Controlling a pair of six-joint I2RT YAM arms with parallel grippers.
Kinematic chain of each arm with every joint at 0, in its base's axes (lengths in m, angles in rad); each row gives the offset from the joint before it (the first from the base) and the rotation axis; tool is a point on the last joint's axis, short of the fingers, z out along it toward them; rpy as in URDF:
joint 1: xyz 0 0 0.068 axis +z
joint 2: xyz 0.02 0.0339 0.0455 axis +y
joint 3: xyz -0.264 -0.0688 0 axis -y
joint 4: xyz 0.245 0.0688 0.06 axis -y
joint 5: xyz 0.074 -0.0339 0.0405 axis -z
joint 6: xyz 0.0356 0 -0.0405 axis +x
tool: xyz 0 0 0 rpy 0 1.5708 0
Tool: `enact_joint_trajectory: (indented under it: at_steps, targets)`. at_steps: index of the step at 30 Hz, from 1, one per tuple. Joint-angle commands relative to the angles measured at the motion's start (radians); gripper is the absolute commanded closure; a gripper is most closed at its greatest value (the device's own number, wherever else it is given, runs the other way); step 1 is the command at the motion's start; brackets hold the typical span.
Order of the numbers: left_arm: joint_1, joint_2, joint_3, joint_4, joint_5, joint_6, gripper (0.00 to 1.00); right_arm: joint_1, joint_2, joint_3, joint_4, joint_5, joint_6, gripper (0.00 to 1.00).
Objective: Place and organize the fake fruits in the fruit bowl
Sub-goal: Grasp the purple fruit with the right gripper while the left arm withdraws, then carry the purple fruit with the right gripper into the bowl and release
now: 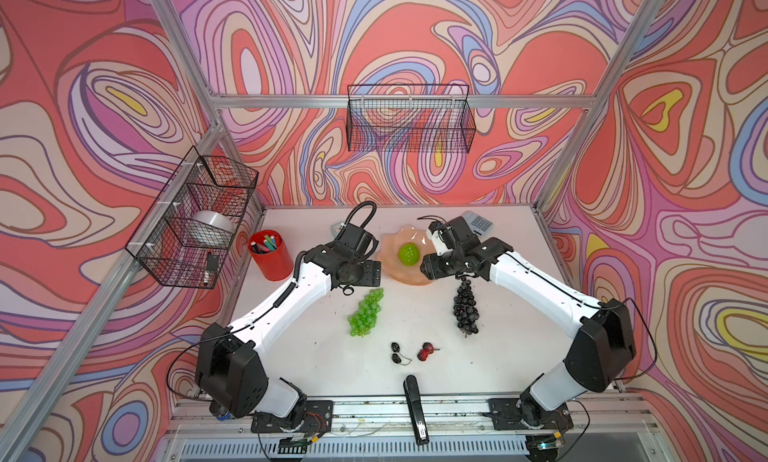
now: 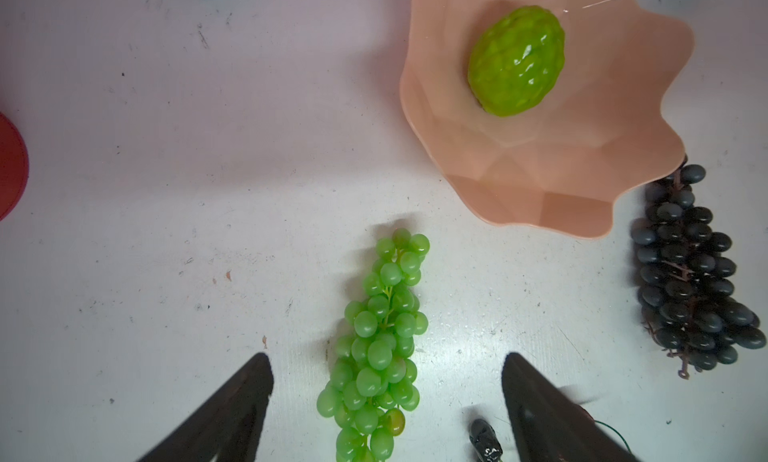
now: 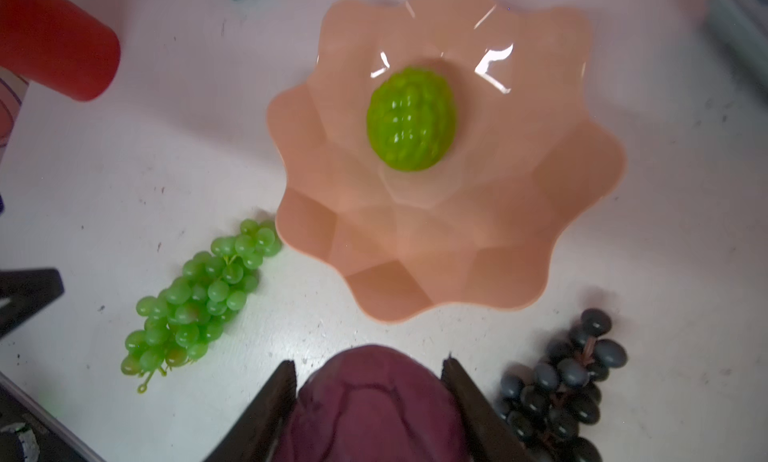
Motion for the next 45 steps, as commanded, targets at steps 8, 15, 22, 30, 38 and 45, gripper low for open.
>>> enact_joint_trajectory:
  at_steps: [8, 15, 22, 30, 38, 45]
  targets:
    - [0.015, -0.048, -0.044, -0.012, -0.039, -0.043, 0.10, -0.135, 0.313, 0.204, -0.007, -0.011, -0.117, 0.53]
    - [0.016, -0.080, -0.080, -0.027, -0.043, -0.051, 0.09, -0.171, 0.452, 0.297, 0.027, -0.028, -0.105, 0.52]
    - [0.016, -0.103, -0.099, -0.031, -0.066, -0.069, 0.09, -0.171, 0.559, 0.386, 0.014, -0.025, -0.110, 0.52]
    - [0.017, -0.119, -0.109, -0.013, -0.090, -0.075, 0.09, -0.170, 0.626, 0.458, 0.003, 0.017, -0.116, 0.51]
    - [0.017, -0.134, -0.116, -0.018, -0.105, -0.073, 0.09, -0.170, 0.672, 0.495, -0.035, 0.059, -0.147, 0.49]
    - [0.017, -0.126, -0.124, -0.009, -0.091, -0.078, 0.09, -0.171, 0.672, 0.499, -0.044, 0.063, -0.155, 0.40]
